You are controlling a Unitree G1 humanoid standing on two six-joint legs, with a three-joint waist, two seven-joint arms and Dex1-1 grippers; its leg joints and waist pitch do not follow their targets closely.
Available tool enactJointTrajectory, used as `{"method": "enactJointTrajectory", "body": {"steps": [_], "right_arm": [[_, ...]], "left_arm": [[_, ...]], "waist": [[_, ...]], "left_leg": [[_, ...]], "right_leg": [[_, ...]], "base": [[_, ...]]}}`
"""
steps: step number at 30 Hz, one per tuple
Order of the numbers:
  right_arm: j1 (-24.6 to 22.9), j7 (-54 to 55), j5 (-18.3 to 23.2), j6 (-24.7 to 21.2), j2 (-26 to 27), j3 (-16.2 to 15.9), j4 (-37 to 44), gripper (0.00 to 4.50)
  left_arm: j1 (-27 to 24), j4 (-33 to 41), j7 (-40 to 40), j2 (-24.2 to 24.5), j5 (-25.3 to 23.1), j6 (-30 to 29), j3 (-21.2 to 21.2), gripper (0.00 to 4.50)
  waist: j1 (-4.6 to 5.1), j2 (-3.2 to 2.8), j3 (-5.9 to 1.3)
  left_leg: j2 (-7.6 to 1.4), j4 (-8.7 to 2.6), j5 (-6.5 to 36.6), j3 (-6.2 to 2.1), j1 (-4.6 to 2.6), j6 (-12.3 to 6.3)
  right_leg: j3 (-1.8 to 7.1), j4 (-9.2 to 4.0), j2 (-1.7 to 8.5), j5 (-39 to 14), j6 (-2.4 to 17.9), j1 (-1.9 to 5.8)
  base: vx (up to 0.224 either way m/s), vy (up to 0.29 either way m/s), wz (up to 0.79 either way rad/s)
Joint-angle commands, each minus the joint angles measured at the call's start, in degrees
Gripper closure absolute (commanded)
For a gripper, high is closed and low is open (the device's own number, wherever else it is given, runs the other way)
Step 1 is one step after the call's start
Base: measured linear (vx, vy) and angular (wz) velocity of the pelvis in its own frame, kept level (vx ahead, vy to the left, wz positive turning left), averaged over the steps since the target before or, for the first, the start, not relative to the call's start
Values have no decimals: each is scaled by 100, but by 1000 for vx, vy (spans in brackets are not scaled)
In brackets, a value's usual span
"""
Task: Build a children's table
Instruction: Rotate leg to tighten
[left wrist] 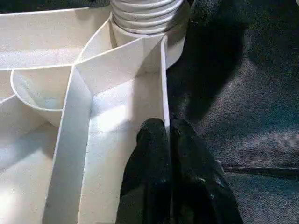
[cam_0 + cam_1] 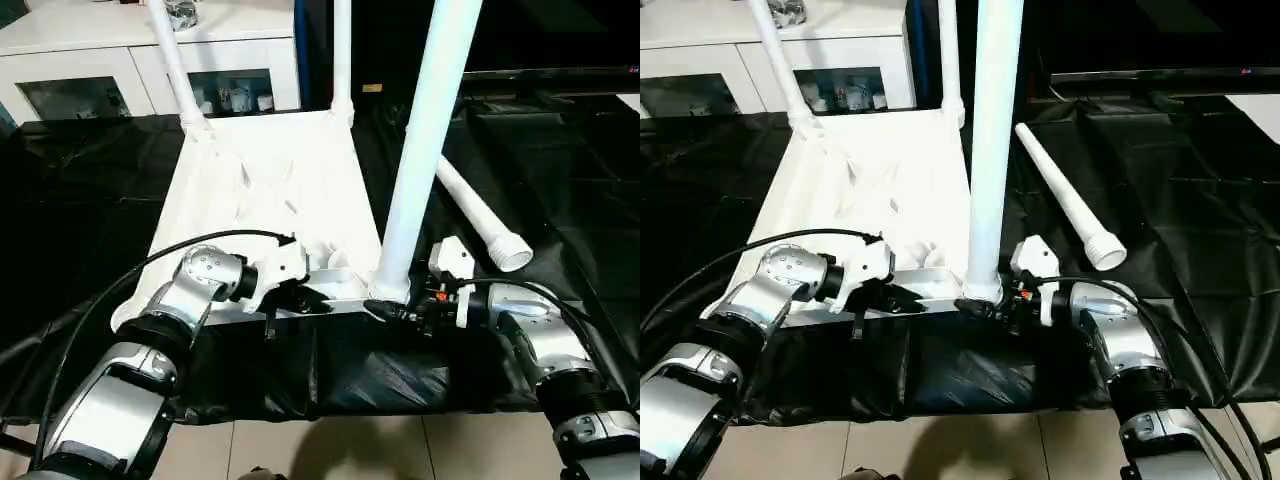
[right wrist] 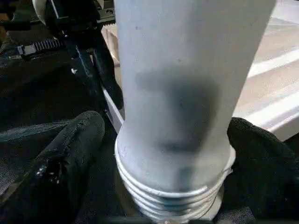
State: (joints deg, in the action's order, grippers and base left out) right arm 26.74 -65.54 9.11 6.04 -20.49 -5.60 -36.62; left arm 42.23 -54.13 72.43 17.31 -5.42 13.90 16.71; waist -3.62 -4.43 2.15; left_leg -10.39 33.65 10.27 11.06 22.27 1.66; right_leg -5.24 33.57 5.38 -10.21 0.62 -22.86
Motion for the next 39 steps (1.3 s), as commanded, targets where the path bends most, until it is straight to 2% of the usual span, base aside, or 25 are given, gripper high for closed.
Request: {"method": "enactJointTrajectory", "body": {"steps": [1, 6, 7, 9, 10, 14, 17, 23, 25, 26, 27, 29, 30, 31, 32, 33, 35, 36, 37, 38, 39], "right_arm": [[38, -58, 1, 87, 11, -32, 162, 52], [38, -61, -2, 124, 23, -64, 162, 97], [40, -58, -20, 134, 27, -82, 152, 121], [39, -63, -43, 148, 30, -108, 139, 133], [29, -78, -52, 137, 44, -133, 136, 133], [29, -77, -51, 128, 60, -142, 128, 169], [30, -69, -48, 112, 77, -145, 118, 174], [-143, 183, -18, -64, 241, -133, 188, 176], [-213, 628, -81, -150, 397, -75, 117, 176], [-218, 1153, -221, -217, 541, -42, -42, 176], [-218, 1160, -223, -218, 543, -41, -44, 176], [-181, 1915, -436, -247, 767, 1, -324, 177], [-88, 2532, -522, -325, 980, 76, -556, 177], [3, 3005, -560, -378, 1171, 144, -737, 177], [89, 3370, -588, -428, 1335, 191, -869, 177], [89, 3370, -588, -428, 1335, 191, -869, 177], [182, 3695, -620, -492, 1476, 219, -992, 177], [261, 3864, -625, -490, 1607, 228, -1087, 177], [320, 3970, -619, -469, 1717, 238, -1159, 177], [358, 4051, -637, -402, 1801, 228, -1211, 177], [372, 4118, -681, -318, 1851, 202, -1235, 177]], "left_arm": [[5, -118, 199, 57, -218, 24, 230, 450], [18, -153, 204, 58, -219, 44, 229, 450], [20, -159, 202, 58, -221, 44, 229, 450], [23, -166, 207, 58, -218, 45, 226, 450], [29, -178, 214, 61, -214, 40, 222, 450], [33, -188, 218, 67, -212, 38, 219, 450], [31, -192, 218, 70, -210, 33, 217, 450], [42, -209, -95, -52, -184, -214, 126, 450], [83, -218, -486, -229, -158, -493, 31, 450], [128, -235, -890, -394, -189, -712, -12, 450], [129, -235, -895, -397, -190, -715, -12, 450], [192, -254, -1419, -666, -216, -1000, -70, 450], [223, -265, -1751, -908, -186, -1180, -123, 450], [247, -277, -1997, -1106, -160, -1308, -162, 450], [270, -294, -2244, -1267, -148, -1424, -193, 450], [270, -294, -2244, -1267, -148, -1424, -193, 450], [280, -304, -2413, -1386, -158, -1489, -196, 450], [270, -297, -2502, -1478, -175, -1537, -183, 450], [255, -282, -2540, -1535, -190, -1559, -167, 450], [230, -256, -2508, -1565, -213, -1533, -130, 450], [205, -224, -2474, -1575, -229, -1527, -108, 450]], "waist": [[-26, 102, -390], [-31, 102, -391], [-29, 107, -390], [-32, 104, -390], [-37, 125, -388], [-46, 116, -373], [-49, 119, -368], [-49, 112, -367], [-34, 105, -335], [-33, 112, -324], [-17, 113, -314], [42, 103, -261], [62, 90, -234], [132, 61, -180], [198, 69, -179], [239, 79, -189], [318, 64, -215], [321, 52, -219], [343, 21, -213], [400, 48, -202], [412, 52, -203]], "left_leg": [[-317, -317, 870, -114, -92, -759], [-315, -309, 838, -113, -91, -777], [-311, -308, 856, -110, -93, -775], [-316, -309, 862, -114, -94, -767], [-319, -311, 865, -114, -93, -766], [-322, -316, 984, -113, -99, -707], [-318, -325, 1088, -115, -101, -631], [-318, -327, 1062, -117, -99, -633], [-324, -352, 1227, -108, -114, -531], [-317, -368, 1388, -117, -130, -457], [-319, -379, 1443, -120, -137, -388], [-298, -410, 1872, -144, -178, -163], [-290, -423, 2032, -155, -192, -117], [-273, -436, 2406, -182, -245, 27], [-230, -416, 2748, -223, -303, 123], [-235, -420, 2817, -236, -310, 146], [-243, -481, 2813, -283, -225, 69], [-241, -480, 2852, -284, -238, 48], [-233, -467, 3005, -283, -294, 43], [-219, -468, 3117, -298, -284, 34], [-215, -473, 3127, -306, -265, 19]], "right_leg": [[249, -284, 381, -520, 1548, 315], [248, -281, 381, -512, 1555, 315], [248, -285, 376, -538, 1549, 313], [249, -284, 379, -564, 1547, 313], [249, -281, 380, -593, 1548, 312], [255, -300, 382, -790, 1514, 297], [260, -313, 383, -957, 1471, 298], [260, -305, 378, -892, 1474, 294], [272, -348, 383, -1177, 1444, 280], [265, -383, 386, -1492, 1372, 277], [270, -393, 389, -1638, 1335, 266], [267, -489, 402, -2446, 1123, 231], [254, -518, 402, -2686, 1065, 222], [223, -571, 397, -3230, 916, 181], [163, -652, 402, -3741, 684, 181], [165, -662, 407, -3790, 620, 181], [138, -673, 400, -3480, 571, 254], [144, -687, 394, -3436, 579, 236], [165, -695, 391, -3365, 660, 162], [149, -704, 388, -3367, 702, 166], [142, -699, 384, -3374, 685, 191]], "base": [[0, 0, 0], [0, 0, 0], [0, 0, 0], [0, 0, 0], [0, 0, 0], [0, 0, 0], [0, 0, 0], [0, 0, 0], [0, 0, 0], [0, 0, 0], [0, 0, 0], [0, 0, 0], [0, 0, 0], [0, 0, 0], [0, 0, 0], [0, 0, 0], [0, 0, 0], [0, 0, 0], [0, 0, 0], [0, 0, 0], [0, 0, 0]]}}
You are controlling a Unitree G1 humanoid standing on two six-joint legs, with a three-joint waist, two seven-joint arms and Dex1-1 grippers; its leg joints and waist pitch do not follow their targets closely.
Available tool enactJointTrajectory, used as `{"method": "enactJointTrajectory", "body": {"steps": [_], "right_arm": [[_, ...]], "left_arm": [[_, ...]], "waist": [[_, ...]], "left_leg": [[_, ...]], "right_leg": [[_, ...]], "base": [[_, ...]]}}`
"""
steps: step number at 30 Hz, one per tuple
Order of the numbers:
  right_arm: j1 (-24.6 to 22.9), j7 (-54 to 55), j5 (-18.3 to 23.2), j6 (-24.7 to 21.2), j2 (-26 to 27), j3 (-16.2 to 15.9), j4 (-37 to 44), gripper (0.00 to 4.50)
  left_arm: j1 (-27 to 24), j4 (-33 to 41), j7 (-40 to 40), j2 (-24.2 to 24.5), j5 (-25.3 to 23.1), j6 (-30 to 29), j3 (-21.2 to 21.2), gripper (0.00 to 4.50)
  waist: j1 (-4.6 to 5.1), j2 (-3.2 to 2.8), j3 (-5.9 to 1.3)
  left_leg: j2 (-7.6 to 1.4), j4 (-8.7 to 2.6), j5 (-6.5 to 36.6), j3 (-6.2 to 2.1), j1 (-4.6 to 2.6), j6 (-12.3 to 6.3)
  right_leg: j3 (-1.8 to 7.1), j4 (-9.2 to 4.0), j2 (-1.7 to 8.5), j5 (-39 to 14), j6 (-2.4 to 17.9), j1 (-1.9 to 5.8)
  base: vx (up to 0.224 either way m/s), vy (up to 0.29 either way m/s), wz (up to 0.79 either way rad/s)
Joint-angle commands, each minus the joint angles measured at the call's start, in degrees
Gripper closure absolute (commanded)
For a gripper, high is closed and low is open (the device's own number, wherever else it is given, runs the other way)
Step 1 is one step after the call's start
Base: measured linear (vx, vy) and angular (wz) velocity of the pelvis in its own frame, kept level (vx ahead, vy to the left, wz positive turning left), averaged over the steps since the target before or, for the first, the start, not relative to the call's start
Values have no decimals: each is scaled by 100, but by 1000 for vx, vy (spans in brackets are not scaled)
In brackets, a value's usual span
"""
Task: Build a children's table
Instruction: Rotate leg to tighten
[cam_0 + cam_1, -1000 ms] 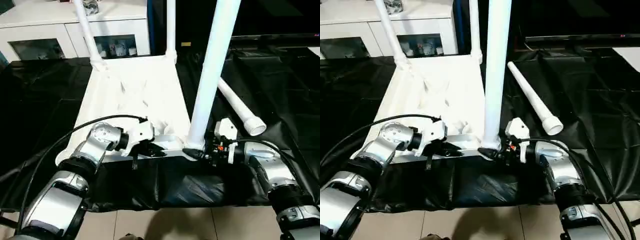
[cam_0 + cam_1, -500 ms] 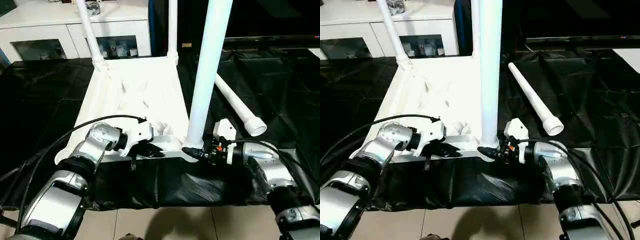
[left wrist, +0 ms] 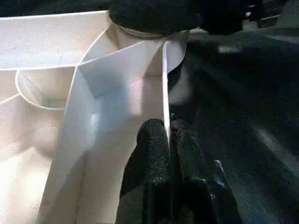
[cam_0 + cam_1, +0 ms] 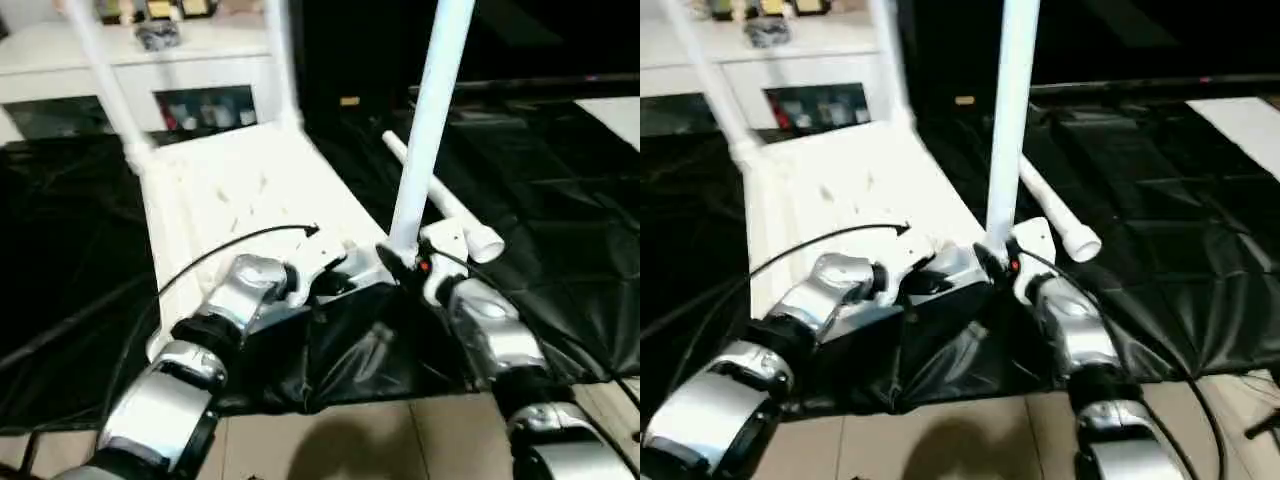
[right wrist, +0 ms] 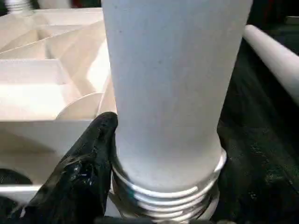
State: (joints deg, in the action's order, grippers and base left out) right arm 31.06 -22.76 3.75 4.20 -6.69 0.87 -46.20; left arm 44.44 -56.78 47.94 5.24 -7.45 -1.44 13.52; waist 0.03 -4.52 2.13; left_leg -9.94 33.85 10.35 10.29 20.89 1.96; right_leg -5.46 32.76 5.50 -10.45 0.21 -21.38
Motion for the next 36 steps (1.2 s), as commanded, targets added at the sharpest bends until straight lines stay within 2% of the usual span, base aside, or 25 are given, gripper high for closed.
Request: {"method": "enactJointTrajectory", "body": {"steps": [1, 2, 4, 7, 8, 10, 12, 14, 16, 18, 19, 20, 21, 22, 23, 24, 25, 26, 27, 28, 29, 30, 32, 34, 36], "right_arm": [[-60, -160, -145, -134, 471, -445, -277, 177], [-57, -119, -174, -82, 498, -458, -286, 177], [-42, -73, -144, 45, 568, -369, -326, 122], [-27, -91, -114, 186, 527, -299, -346, 108], [-36, -131, -118, 263, 466, -300, -320, 94], [-81, -311, -85, 373, 341, -295, -212, 72], [-154, -526, -55, 473, 204, -303, -61, 61], [-295, -1022, 61, 519, -61, -313, 211, 61], [-349, -1305, 118, 520, -178, -326, 302, 61], [-454, -1847, 234, 513, -398, -360, 490, 61], [-501, -2126, 307, 487, -508, -380, 590, 61], [-532, -2313, 357, 469, -581, -394, 656, 61], [-563, -2555, 379, 455, -693, -437, 730, 61], [-600, -2878, 418, 423, -834, -495, 833, 61], [-616, -3030, 447, 397, -895, -521, 884, 61], [-638, -3267, 494, 353, -988, -564, 963, 61], [-673, -3718, 559, 282, -1166, -658, 1104, 61], [-677, -3844, 560, 275, -1219, -693, 1134, 61], [-671, -4002, 560, 261, -1282, -735, 1156, 61], [-637, -4174, 533, 268, -1355, -799, 1162, 61], [-622, -4224, 520, 276, -1375, -820, 1159, 61], [-618, -4263, 525, 270, -1394, -835, 1172, 61], [-558, -4332, 527, 276, -1406, -848, 1136, 94], [-493, -4366, 519, 303, -1392, -853, 1093, 98], [-421, -4422, 520, 322, -1366, -886, 1056, 125]], "left_arm": [[-17, 42, -24, -368, -26, 7, 212, 450], [-35, 66, 7, -366, -34, 12, 222, 450], [-84, 137, 61, -272, -82, 31, 236, 450], [-104, 152, 119, -144, -112, 144, 230, 450], [-117, 163, 180, -76, -111, 224, 228, 450], [-143, 192, 325, 51, -77, 388, 208, 450], [-187, 244, 576, 173, -9, 565, 189, 450], [-287, 365, 1137, 375, 148, 889, 168, 450], [-315, 411, 1309, 453, 169, 943, 181, 450], [-348, 454, 1614, 609, 194, 1027, 207, 450], [-354, 455, 1768, 678, 217, 1049, 209, 450], [-357, 455, 1869, 724, 233, 1062, 211, 450], [-353, 442, 2001, 788, 247, 1097, 212, 450], [-344, 412, 2162, 871, 263, 1159, 212, 450], [-339, 395, 2234, 908, 269, 1189, 212, 450], [-328, 368, 2345, 960, 278, 1236, 214, 450], [-308, 326, 2568, 1060, 296, 1321, 226, 450], [-301, 316, 2632, 1089, 297, 1341, 234, 450], [-287, 298, 2718, 1120, 304, 1374, 231, 450], [-261, 280, 2856, 1154, 331, 1384, 222, 450], [-251, 274, 2902, 1165, 338, 1385, 221, 450], [-247, 274, 2937, 1174, 348, 1387, 225, 450], [-229, 246, 3010, 1187, 352, 1437, 236, 450], [-218, 226, 3057, 1189, 357, 1460, 240, 450], [-206, 206, 3127, 1178, 384, 1451, 242, 450]], "waist": [[51, 53, -202], [61, 51, -200], [68, 51, -206], [89, 56, -202], [104, 49, -210], [111, 52, -214], [112, 51, -238], [56, 65, -288], [7, 76, -288], [-72, 67, -302], [-134, 33, -340], [-157, 42, -354], [-206, 48, -385], [-256, 41, -426], [-258, 55, -441], [-293, 58, -453], [-309, 68, -435], [-337, 51, -419], [-342, 60, -412], [-356, 76, -391], [-363, 66, -382], [-365, 57, -358], [-355, 66, -337], [-364, 65, -343], [-365, 72, -352]], "left_leg": [[-265, -498, 3134, -228, -126, -36], [-269, -505, 3158, -235, -120, -42], [-275, -507, 3187, -235, -125, -44], [-284, -524, 3270, -241, -112, -43], [-283, -529, 3224, -245, -87, -49], [-289, -532, 3213, -238, -85, -71], [-295, -536, 3043, -233, -40, -118], [-313, -531, 2510, -186, 10, -293], [-319, -500, 2212, -131, 16, -468], [-328, -468, 1929, -111, 14, -548], [-341, -453, 1604, -101, 24, -615], [-351, -438, 1429, -93, 18, -662], [-352, -401, 1060, -93, 51, -808], [-356, -352, 649, -89, 55, -952], [-337, -319, 469, -88, 78, -1054], [-322, -277, 235, -84, 90, -1257], [-331, -270, 219, -83, 105, -1364], [-352, -276, 388, -85, 94, -1341], [-359, -287, 503, -80, 84, -1296], [-363, -311, 709, -73, 75, -1166], [-369, -325, 817, -74, 70, -1092], [-385, -360, 1048, -76, 55, -933], [-388, -404, 1412, -78, 31, -662], [-394, -411, 1399, -77, 20, -577], [-386, -405, 1332, -72, 32, -569]], "right_leg": [[176, -627, 382, -3361, 710, 34], [180, -624, 383, -3349, 719, 34], [189, -623, 395, -3322, 739, 24], [200, -612, 398, -3260, 780, 18], [208, -596, 404, -3201, 799, 37], [222, -593, 405, -3119, 836, 30], [244, -558, 414, -2856, 919, 65], [281, -494, 407, -2065, 1148, 118], [297, -462, 403, -1685, 1319, 117], [301, -421, 409, -1574, 1385, 133], [286, -365, 389, -1207, 1437, 162], [282, -334, 372, -918, 1479, 162], [271, -249, 376, -352, 1589, 201], [269, -169, 376, 249, 1676, 195], [261, -138, 368, 518, 1706, 202], [250, -101, 373, 883, 1735, 196], [236, -103, 372, 827, 1734, 183], [229, -131, 379, 498, 1701, 170], [225, -149, 373, 303, 1684, 163], [230, -185, 375, -74, 1654, 160], [233, -200, 377, -259, 1643, 156], [247, -238, 374, -619, 1601, 140], [266, -281, 373, -1068, 1531, 133], [279, -284, 377, -1096, 1503, 128], [281, -262, 377, -970, 1522, 138]], "base": [[0, 0, 0], [0, 0, 0], [0, 0, 0], [0, 0, 0], [0, 0, 0], [0, 0, 0], [0, 0, 0], [0, 0, 0], [0, 0, 0], [52, -32, 6], [58, -30, 4], [54, -22, 1], [54, -22, 1], [0, 0, 0], [0, 0, 0], [0, 0, 0], [0, 0, 0], [0, 0, 0], [0, 0, 0], [0, 0, 0], [0, 0, 0], [0, 0, 0], [0, 0, 0], [0, 0, 0], [0, 0, 0]]}}
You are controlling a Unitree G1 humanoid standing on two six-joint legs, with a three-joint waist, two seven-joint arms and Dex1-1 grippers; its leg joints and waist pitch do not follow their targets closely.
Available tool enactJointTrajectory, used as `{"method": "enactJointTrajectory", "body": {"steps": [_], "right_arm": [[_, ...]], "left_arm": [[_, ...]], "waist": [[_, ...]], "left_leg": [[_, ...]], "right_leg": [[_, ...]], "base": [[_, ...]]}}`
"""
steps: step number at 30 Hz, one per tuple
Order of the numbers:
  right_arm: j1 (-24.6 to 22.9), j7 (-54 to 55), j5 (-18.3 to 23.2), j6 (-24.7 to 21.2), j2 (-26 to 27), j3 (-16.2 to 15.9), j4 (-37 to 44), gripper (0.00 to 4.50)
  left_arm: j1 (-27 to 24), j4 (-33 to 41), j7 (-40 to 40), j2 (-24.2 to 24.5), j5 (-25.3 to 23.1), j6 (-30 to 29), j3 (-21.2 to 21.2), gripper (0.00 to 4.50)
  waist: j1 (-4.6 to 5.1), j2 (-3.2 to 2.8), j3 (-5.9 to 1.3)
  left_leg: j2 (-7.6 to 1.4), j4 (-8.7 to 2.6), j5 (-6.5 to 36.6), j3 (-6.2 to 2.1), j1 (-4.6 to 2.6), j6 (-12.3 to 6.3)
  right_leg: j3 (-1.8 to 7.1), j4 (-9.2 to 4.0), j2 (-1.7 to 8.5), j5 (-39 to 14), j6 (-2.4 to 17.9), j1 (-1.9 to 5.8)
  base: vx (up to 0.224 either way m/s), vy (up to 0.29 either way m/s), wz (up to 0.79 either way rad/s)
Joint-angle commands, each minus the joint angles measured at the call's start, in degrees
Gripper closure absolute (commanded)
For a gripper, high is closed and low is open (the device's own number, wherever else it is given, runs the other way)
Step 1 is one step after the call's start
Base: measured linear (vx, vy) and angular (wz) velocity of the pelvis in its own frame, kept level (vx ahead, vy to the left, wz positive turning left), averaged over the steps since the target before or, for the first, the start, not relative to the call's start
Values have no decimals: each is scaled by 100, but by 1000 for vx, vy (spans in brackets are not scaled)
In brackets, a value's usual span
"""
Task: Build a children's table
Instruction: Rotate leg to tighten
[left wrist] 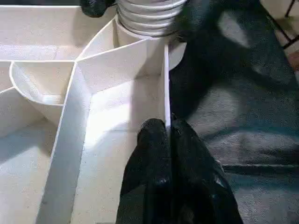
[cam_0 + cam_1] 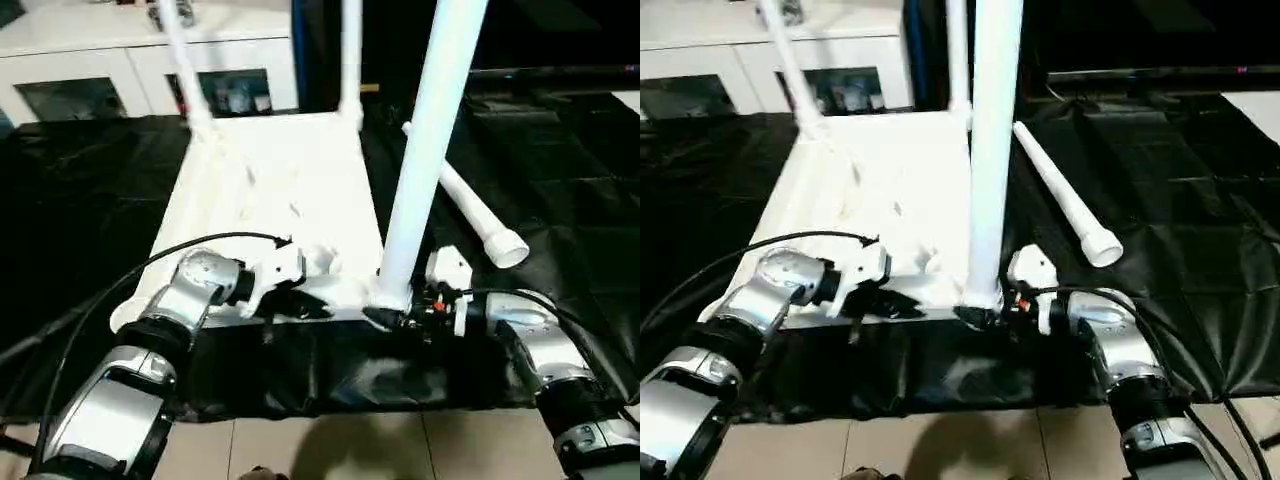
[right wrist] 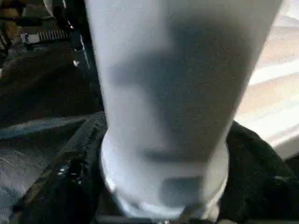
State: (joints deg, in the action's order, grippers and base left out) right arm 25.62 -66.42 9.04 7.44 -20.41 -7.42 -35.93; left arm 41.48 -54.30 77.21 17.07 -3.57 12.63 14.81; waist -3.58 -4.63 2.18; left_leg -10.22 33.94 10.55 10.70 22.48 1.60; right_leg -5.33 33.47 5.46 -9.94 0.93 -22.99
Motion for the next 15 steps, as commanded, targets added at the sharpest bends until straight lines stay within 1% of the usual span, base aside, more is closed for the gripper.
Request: {"method": "enactJointTrajectory", "body": {"steps": [1, 3, 4, 5, 6, 7, 10, 11, 13, 14, 15], "right_arm": [[130, -93, 2, -19, 6, -68, 39, 135], [135, -198, 16, -39, 2, -101, 56, 144], [130, -236, 12, -46, 3, -120, 68, 155], [127, -247, 10, -46, 2, -127, 70, 155], [125, -252, 10, -49, 1, -129, 72, 164], [119, -289, 17, -70, -1, -144, 73, 170], [79, -304, 38, -143, 12, -140, 102, 174], [56, -247, 44, -170, 35, -123, 115, 175], [30, -103, 51, -249, 81, -85, 122, 175], [29, 126, 24, -303, 144, -36, 84, 175], [36, 745, -53, -465, 318, 94, -26, 175]], "left_arm": [[99, -64, 209, -10, -2, 57, 110, 450], [109, -102, 244, -20, 5, 78, 103, 450], [111, -115, 257, -19, 4, 83, 100, 450], [114, -123, 266, -18, 3, 86, 96, 450], [114, -125, 267, -17, 1, 86, 96, 450], [123, -148, 278, -9, -9, 92, 94, 450], [134, -184, 249, 4, -35, 77, 92, 450], [143, -204, 184, -3, -38, 34, 80, 450], [163, -226, 54, -30, -40, -49, 56, 450], [193, -252, -180, -65, -86, -112, 41, 450], [285, -331, -727, -158, -193, -409, 9, 450]], "waist": [[-12, 98, -366], [-20, 96, -380], [-27, 105, -387], [-33, 101, -386], [-32, 103, -386], [-37, 94, -387], [-39, 98, -384], [-42, 87, -385], [-43, 88, -382], [-41, 89, -378], [-38, 93, -362]], "left_leg": [[-358, -403, 1209, -110, -123, -571], [-346, -378, 1022, -103, -112, -662], [-339, -363, 932, -99, -107, -720], [-342, -363, 902, -96, -107, -756], [-338, -356, 897, -94, -104, -768], [-337, -354, 905, -96, -105, -773], [-338, -357, 945, -96, -108, -754], [-338, -358, 960, -97, -112, -738], [-342, -365, 969, -99, -118, -711], [-343, -368, 998, -100, -117, -705], [-344, -380, 1084, -98, -126, -658]], "right_leg": [[271, -313, 387, -870, 1476, 301], [266, -290, 387, -645, 1505, 306], [264, -279, 392, -543, 1522, 313], [261, -274, 389, -504, 1542, 311], [260, -275, 388, -499, 1537, 309], [257, -276, 391, -526, 1527, 312], [253, -291, 387, -640, 1497, 312], [252, -296, 384, -666, 1490, 310], [254, -294, 377, -667, 1496, 308], [252, -296, 377, -692, 1498, 307], [256, -316, 377, -822, 1480, 298]], "base": [[0, 0, 0], [0, 0, 0], [0, 0, 0], [0, 0, 0], [0, 0, 0], [0, 0, 0], [0, 0, 0], [0, 0, 0], [0, 0, 0], [0, 0, 0], [0, 0, 0]]}}
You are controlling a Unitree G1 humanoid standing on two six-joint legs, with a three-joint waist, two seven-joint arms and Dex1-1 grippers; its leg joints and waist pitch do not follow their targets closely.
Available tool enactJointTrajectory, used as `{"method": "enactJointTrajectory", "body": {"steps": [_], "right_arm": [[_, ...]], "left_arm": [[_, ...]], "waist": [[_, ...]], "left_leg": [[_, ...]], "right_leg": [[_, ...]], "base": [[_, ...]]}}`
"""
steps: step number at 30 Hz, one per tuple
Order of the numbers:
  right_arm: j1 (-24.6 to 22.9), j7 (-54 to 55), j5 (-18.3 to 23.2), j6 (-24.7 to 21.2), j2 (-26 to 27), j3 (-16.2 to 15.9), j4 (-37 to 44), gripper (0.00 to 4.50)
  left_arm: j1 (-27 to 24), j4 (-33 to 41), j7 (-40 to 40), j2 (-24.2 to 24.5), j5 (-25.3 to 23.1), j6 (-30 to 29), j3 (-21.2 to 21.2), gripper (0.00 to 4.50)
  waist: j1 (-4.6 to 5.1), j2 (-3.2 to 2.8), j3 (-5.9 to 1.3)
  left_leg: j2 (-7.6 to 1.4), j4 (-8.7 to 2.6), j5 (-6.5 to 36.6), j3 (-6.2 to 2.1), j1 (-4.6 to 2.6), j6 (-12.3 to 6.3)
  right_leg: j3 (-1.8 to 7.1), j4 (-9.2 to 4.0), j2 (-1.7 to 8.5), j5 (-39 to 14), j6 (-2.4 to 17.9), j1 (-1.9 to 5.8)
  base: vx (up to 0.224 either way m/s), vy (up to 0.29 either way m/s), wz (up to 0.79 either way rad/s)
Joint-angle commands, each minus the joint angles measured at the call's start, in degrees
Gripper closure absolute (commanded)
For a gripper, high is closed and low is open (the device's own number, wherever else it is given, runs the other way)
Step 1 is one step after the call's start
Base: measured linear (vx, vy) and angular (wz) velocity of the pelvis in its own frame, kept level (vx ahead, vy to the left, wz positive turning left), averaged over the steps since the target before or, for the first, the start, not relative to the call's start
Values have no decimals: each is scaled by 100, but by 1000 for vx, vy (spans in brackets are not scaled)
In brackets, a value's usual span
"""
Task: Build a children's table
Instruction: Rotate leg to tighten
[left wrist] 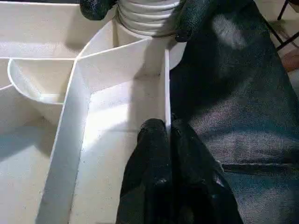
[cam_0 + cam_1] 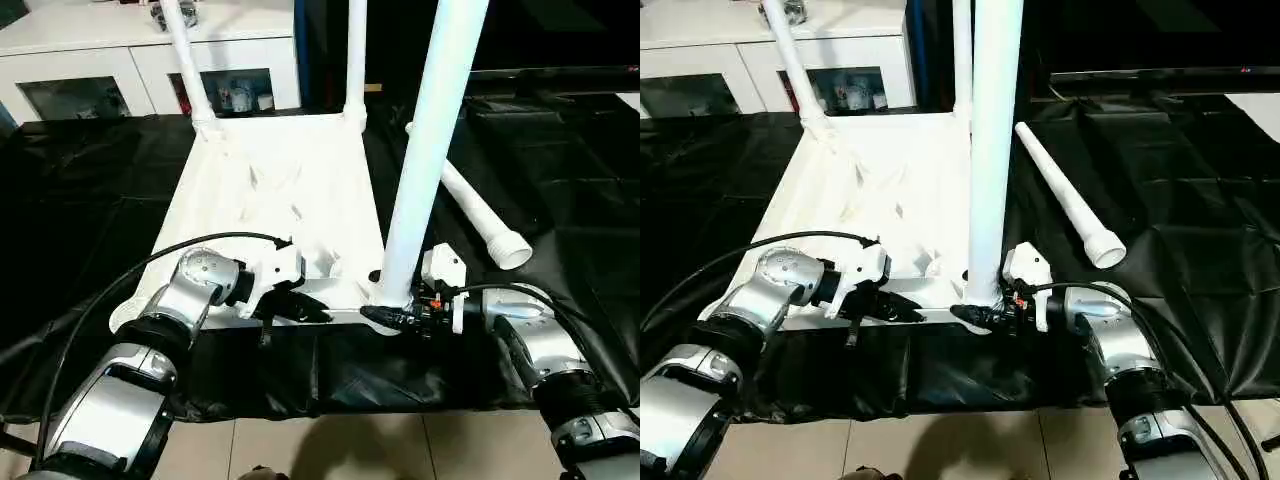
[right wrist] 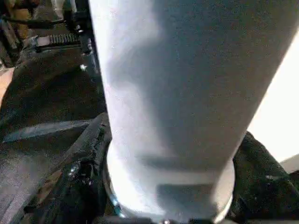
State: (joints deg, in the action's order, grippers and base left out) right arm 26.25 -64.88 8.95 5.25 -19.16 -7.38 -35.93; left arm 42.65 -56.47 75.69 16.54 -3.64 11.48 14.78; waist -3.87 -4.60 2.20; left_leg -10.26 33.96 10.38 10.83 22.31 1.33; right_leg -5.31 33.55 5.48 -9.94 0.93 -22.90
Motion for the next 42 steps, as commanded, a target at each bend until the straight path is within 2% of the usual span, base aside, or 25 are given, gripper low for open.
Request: {"method": "enactJointTrajectory", "body": {"steps": [1, 2, 4, 5, 7, 10, 12, 14, 16, 19, 22, 25, 26, 27, 29, 33, 36, 37, 38, 42], "right_arm": [[-21, 1161, -215, -213, 329, 140, -140, 176], [-27, 1507, -291, -226, 433, 178, -204, 176], [-35, 2046, -363, -398, 617, 249, -292, 176], [-46, 2374, -383, -432, 769, 299, -360, 176], [-53, 3041, -447, -522, 1108, 354, -506, 176], [32, 3743, -641, -544, 1465, 292, -769, 176], [82, 3934, -709, -455, 1622, 261, -847, 176], [120, 4115, -788, -279, 1766, 253, -861, 176], [111, 4016, -760, -157, 1786, 258, -806, 120], [72, 3850, -733, -23, 1733, 260, -705, 97], [19, 3406, -646, 183, 1469, 256, -588, 57], [9, 3118, -605, 275, 1273, 254, -539, 49], [4, 2923, -549, 300, 1175, 276, -508, 49], [-13, 2483, -470, 346, 946, 272, -429, 49], [-50, 1994, -356, 314, 759, 237, -315, 49], [-135, 1056, -169, 175, 408, 122, -68, 49], [-174, 262, -30, -25, 152, 8, 108, 49], [-176, 54, -38, -34, 69, -59, 138, 49], [-163, -143, -38, -31, -8, -129, 144, 64], [-110, -453, -17, -58, -102, -229, 138, 85]], "left_arm": [[199, -116, -832, -203, -160, -381, -57, 450], [212, -98, -972, -285, -109, -487, -118, 450], [219, -52, -1164, -416, -66, -646, -169, 450], [207, -8, -1312, -523, -83, -733, -160, 450], [175, 55, -1625, -756, -147, -827, -114, 450], [162, 57, -2184, -1138, -161, -1033, -126, 450], [154, 48, -2431, -1346, -133, -1116, -157, 450], [124, 92, -2529, -1494, -123, -1137, -156, 450], [94, 136, -2455, -1491, -125, -1108, -131, 450], [56, 189, -2323, -1421, -130, -1044, -101, 450], [-51, 344, -1941, -1224, -74, -858, -81, 450], [-112, 425, -1630, -1117, -29, -768, -77, 450], [-142, 462, -1448, -1048, -14, -701, -62, 450], [-192, 527, -1064, -888, 21, -610, -22, 450], [-213, 553, -814, -760, 33, -537, 4, 450], [-225, 573, -386, -531, 65, -442, 24, 450], [-226, 605, 18, -336, 117, -386, 12, 450], [-211, 604, 183, -273, 165, -400, -8, 450], [-189, 595, 342, -218, 213, -416, -38, 450], [-124, 528, 571, -142, 255, -376, -61, 450]], "waist": [[8, 88, -340], [35, 92, -313], [74, 119, -312], [89, 121, -313], [144, 111, -315], [227, 97, -304], [233, 99, -281], [257, 72, -230], [279, 98, -253], [267, 93, -271], [255, 120, -286], [226, 115, -308], [197, 117, -318], [194, 123, -320], [128, 105, -343], [87, 101, -385], [54, 123, -396], [22, 111, -416], [8, 110, -396], [-19, 113, -376]], "left_leg": [[-350, -410, 1243, -113, -134, -482], [-322, -431, 1474, -122, -140, -318], [-305, -444, 1529, -132, -126, -189], [-304, -449, 1547, -143, -117, -181], [-306, -456, 1613, -141, -132, -158], [-285, -467, 1788, -141, -144, -115], [-276, -464, 2006, -138, -177, -119], [-267, -493, 2435, -160, -245, -41], [-264, -517, 2541, -188, -248, -27], [-285, -533, 2390, -181, -222, -91], [-279, -528, 2200, -162, -190, -190], [-284, -505, 1935, -144, -168, -321], [-284, -489, 1690, -124, -160, -422], [-288, -483, 1622, -118, -153, -449], [-308, -451, 1342, -102, -135, -601], [-323, -407, 955, -96, -122, -790], [-316, -380, 866, -91, -108, -878], [-325, -358, 749, -95, -101, -931], [-331, -359, 744, -88, -98, -958], [-355, -385, 960, -93, -119, -798]], "right_leg": [[268, -347, 381, -1100, 1441, 261], [257, -399, 393, -1589, 1331, 270], [272, -436, 410, -1958, 1181, 286], [270, -442, 412, -2004, 1145, 292], [282, -462, 396, -1946, 1127, 255], [271, -487, 376, -2005, 1110, 238], [268, -532, 381, -2306, 1060, 225], [241, -609, 374, -2870, 879, 196], [239, -636, 383, -3006, 756, 222], [280, -598, 378, -2582, 855, 223], [295, -569, 382, -2300, 973, 252], [303, -536, 392, -2001, 1069, 285], [299, -507, 385, -1720, 1159, 295], [299, -497, 385, -1649, 1185, 304], [278, -432, 372, -1255, 1298, 330], [263, -341, 372, -565, 1479, 350], [256, -317, 367, -431, 1528, 349], [254, -284, 368, -302, 1541, 335], [248, -288, 359, -324, 1554, 307], [255, -320, 370, -675, 1525, 292]], "base": [[0, 0, 0], [0, 0, 0], [0, 0, 0], [0, 0, 0], [0, 0, 0], [0, 0, 0], [0, 0, 0], [0, 0, 0], [0, 0, 0], [0, 0, 0], [0, 0, 0], [0, 0, 0], [0, 0, 0], [0, 0, 0], [0, 0, 0], [0, 0, 0], [0, 0, 0], [0, 0, 0], [0, 0, 0], [0, 0, 0]]}}
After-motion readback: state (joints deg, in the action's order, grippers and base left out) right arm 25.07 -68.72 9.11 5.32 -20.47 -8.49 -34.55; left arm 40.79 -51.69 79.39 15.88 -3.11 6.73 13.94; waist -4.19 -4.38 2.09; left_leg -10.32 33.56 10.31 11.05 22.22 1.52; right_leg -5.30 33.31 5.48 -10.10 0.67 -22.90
